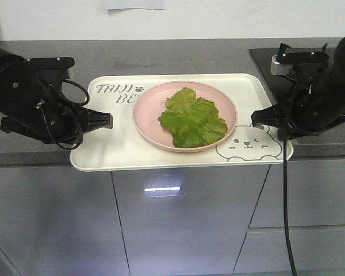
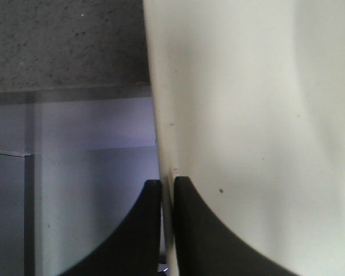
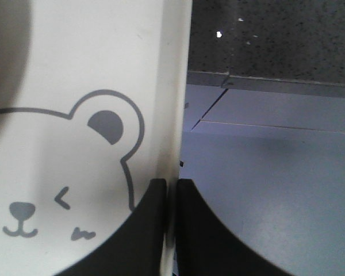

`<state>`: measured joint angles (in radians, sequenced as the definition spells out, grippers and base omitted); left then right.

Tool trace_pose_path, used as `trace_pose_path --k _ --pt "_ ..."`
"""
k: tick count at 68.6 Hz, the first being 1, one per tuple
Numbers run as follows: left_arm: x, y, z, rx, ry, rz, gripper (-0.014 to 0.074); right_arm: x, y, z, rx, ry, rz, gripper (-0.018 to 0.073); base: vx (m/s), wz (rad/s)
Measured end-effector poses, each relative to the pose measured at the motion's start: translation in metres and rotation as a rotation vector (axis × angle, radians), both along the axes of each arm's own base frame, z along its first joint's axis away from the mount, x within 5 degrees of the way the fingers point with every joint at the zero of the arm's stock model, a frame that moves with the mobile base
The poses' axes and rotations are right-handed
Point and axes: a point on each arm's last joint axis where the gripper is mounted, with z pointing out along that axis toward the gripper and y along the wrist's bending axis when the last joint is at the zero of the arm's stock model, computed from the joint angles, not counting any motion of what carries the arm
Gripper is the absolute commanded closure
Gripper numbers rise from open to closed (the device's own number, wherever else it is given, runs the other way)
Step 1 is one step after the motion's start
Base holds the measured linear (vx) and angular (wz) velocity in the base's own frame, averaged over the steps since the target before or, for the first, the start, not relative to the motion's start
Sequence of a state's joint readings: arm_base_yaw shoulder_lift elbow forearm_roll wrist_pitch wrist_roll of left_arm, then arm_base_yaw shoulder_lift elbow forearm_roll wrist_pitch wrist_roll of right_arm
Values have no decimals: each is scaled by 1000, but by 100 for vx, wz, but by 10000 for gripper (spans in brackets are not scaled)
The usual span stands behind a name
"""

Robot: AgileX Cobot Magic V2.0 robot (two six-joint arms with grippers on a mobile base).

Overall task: Transfer vegetables to tray and serve
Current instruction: 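Hold the tray level with both grippers while the base drives to the stove counter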

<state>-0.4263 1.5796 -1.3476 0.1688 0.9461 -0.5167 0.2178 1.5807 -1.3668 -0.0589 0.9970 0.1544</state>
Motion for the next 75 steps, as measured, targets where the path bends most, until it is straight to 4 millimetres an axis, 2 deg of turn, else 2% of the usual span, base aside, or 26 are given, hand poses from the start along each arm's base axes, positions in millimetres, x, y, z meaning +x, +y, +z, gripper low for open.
trace_pose_path --k 40,75 --pt "0 0 0 -1 0 0 603 0 0 0 0 1 0 566 7 -19" --pt "0 0 0 -1 0 0 603 0 0 0 0 1 0 566 6 -4"
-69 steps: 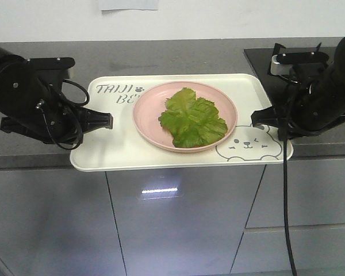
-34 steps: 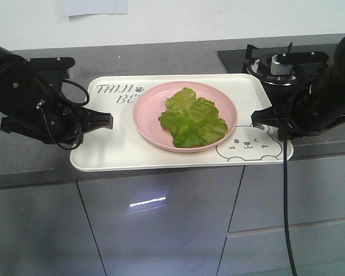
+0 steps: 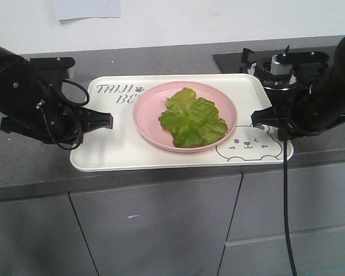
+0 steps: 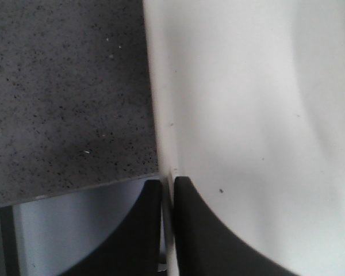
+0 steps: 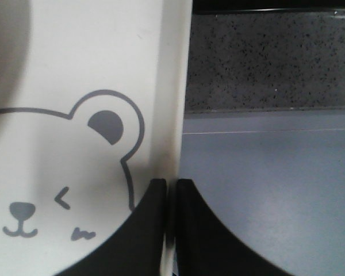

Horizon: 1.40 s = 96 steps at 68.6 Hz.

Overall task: Transfer vegetables to tray and serve
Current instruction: 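Hold the tray level with both grippers while the base drives to the stove counter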

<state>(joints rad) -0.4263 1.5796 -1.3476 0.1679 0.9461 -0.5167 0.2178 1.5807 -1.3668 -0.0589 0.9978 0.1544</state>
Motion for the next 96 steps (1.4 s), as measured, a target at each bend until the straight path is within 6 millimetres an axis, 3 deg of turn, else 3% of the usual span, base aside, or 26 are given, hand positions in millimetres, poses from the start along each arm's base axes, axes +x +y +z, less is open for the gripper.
trace_pose_path --k 96 --pt "0 0 0 0 0 -1 603 0 0 0 0 2 0 566 12 10"
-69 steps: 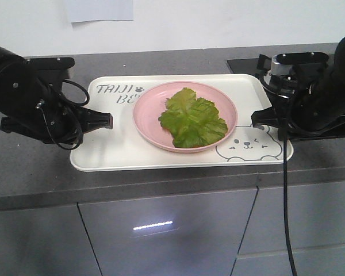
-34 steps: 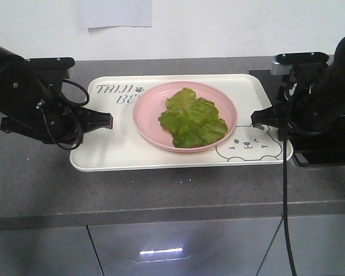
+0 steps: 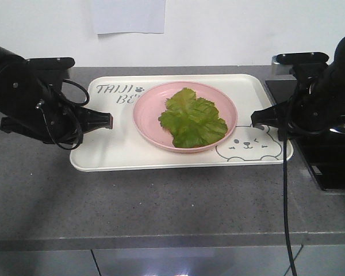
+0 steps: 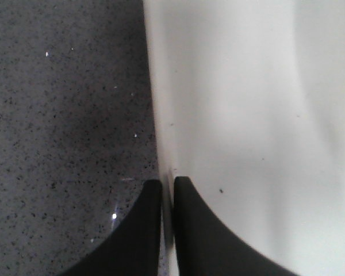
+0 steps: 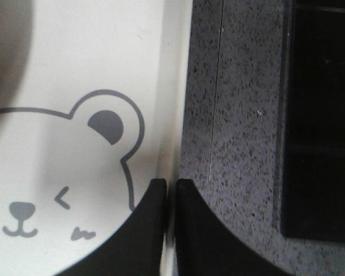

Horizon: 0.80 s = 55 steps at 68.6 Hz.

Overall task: Transfer vegetables to tray and serve
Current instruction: 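Hold the tray level with both grippers while the base drives to the stove counter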

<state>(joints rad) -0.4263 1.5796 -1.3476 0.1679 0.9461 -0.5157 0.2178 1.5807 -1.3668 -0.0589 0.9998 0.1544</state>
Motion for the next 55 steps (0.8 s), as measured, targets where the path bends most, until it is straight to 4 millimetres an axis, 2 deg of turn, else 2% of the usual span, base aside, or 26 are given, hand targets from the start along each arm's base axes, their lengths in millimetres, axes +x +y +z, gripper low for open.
trace_pose_path --k 55 --pt "0 0 0 0 0 0 603 0 0 0 0 0 0 566 7 -1"
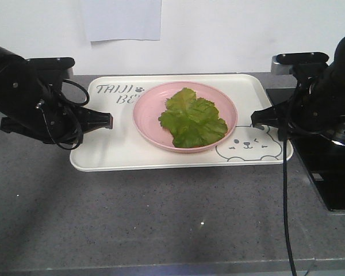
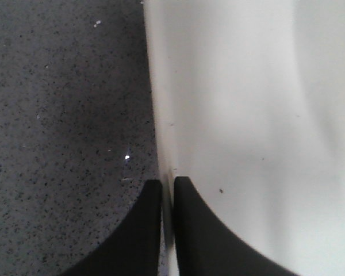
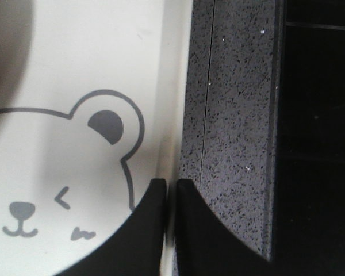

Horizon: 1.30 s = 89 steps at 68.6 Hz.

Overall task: Transfer vegetables to tray and serve
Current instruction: 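Hold the tray level with both grippers while the base drives to the stove counter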

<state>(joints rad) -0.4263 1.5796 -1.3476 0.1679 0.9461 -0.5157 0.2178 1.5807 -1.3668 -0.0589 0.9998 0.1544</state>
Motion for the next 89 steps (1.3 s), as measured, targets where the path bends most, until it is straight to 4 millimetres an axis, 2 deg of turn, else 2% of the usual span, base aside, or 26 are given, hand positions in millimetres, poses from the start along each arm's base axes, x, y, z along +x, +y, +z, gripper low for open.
trace_pose_path --k 89 --pt "0 0 0 0 0 0 603 0 0 0 0 0 0 566 6 -1"
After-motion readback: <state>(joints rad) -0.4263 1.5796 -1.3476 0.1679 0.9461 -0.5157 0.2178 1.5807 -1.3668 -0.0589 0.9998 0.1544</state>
